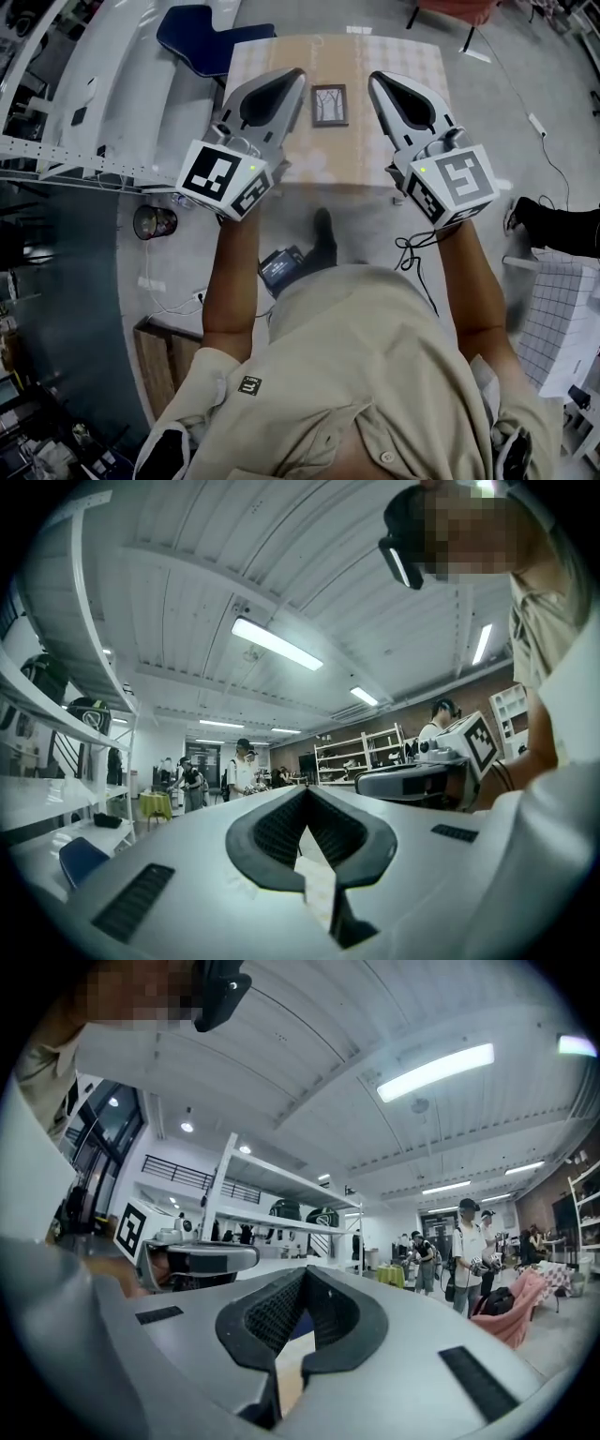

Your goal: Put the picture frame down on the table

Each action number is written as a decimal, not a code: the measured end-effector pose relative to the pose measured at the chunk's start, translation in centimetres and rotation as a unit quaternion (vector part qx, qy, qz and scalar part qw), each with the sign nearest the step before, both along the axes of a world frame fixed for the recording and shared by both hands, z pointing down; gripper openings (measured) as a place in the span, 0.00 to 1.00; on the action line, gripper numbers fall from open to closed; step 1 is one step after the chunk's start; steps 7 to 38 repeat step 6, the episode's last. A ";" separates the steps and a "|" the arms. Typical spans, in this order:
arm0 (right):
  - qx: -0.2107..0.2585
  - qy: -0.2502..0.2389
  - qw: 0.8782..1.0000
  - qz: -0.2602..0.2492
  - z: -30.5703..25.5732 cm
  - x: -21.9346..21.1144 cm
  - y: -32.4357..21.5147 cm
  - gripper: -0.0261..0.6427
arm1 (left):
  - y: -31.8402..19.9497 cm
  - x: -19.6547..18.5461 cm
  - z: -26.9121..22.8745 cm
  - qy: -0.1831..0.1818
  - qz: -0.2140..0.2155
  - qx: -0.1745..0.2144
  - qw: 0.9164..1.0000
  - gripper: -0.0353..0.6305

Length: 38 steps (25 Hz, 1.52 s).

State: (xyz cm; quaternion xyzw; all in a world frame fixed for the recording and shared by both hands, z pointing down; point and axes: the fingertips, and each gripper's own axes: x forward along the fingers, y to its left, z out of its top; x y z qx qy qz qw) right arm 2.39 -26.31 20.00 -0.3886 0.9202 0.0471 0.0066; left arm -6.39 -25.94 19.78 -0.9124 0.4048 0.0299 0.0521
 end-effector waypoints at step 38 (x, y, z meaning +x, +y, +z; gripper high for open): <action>0.009 0.001 1.000 -0.003 -1.7 1.4 3.7 0.08 | 3.9 -0.4 -0.3 -0.011 -0.011 0.000 1.000 0.07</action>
